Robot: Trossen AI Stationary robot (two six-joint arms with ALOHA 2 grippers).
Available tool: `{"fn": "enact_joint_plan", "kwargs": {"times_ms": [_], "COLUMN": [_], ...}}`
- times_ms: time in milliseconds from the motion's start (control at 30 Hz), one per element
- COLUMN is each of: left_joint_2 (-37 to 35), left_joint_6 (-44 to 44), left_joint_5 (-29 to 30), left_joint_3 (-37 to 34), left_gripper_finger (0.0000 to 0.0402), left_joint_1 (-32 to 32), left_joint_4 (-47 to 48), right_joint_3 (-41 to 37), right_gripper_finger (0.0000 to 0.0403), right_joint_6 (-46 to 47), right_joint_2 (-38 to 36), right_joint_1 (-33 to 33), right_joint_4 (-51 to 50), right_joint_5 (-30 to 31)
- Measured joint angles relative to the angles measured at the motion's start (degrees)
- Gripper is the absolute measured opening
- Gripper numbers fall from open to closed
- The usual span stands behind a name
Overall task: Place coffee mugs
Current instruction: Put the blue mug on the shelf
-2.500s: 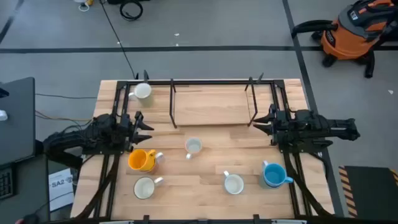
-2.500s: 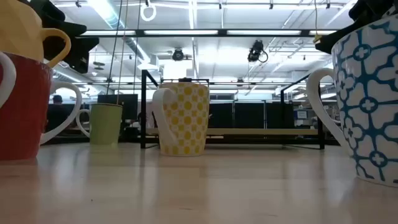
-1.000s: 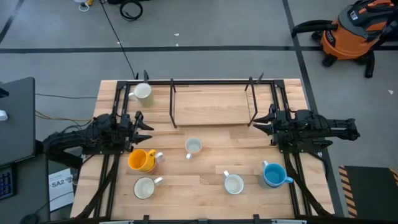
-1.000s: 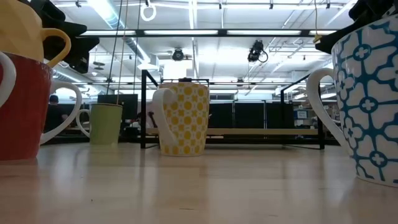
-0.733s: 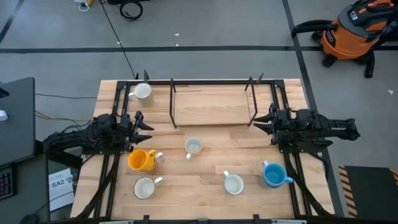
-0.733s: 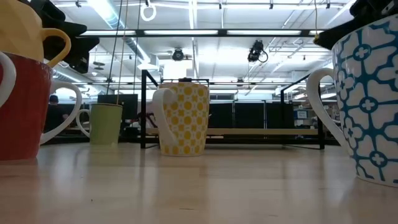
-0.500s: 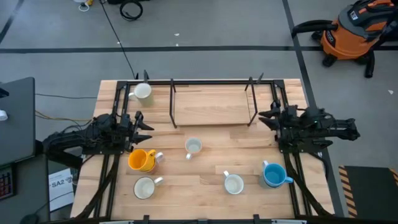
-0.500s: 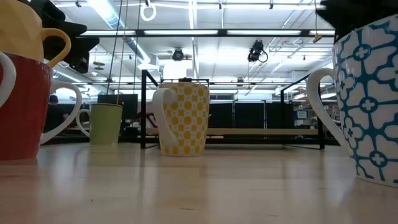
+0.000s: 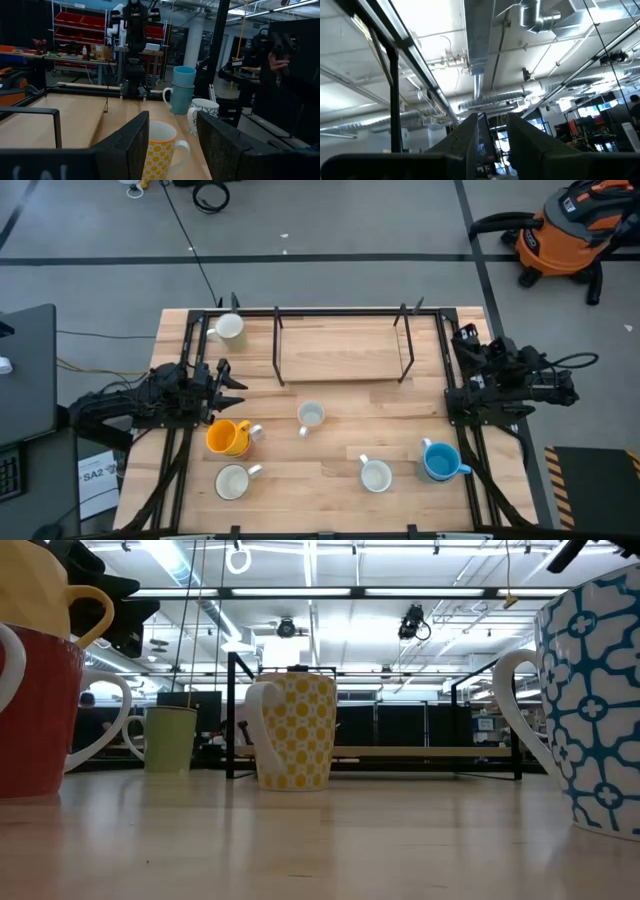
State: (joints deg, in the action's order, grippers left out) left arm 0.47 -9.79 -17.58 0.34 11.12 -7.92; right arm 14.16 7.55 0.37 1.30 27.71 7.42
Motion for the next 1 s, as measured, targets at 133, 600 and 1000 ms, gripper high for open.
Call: {"fn": "enact_joint_plan", "kwargs": {"times_ms": [133, 600, 1000], "left_joint_2": [0.0, 0.0, 0.0], "left_joint_6": [0.01, 0.03, 0.05], "left_joint_5": [0.0, 0.01, 0.01], "left_joint_3": [0.0, 0.0, 0.0], "left_gripper_finger": [0.0172, 0.0172, 0.0172], "left_joint_1": [0.02, 0.0, 0.01], "left_joint_4": [0.0, 0.02, 0.09], "right_joint_3": [4.74, 37.97, 56.36], "right_gripper_finger": [0.0138, 0.0204, 0.0203], "right_joint_6": [0.24, 4.12, 25.89], "right_joint_2": [1.42, 19.78, 35.94], "right_joint_1": [0.0, 0.02, 0.05], "right_joint_4": [-5.56, -43.14, -67.65], "right_joint_5": [-0.02, -2.77, -14.56]}}
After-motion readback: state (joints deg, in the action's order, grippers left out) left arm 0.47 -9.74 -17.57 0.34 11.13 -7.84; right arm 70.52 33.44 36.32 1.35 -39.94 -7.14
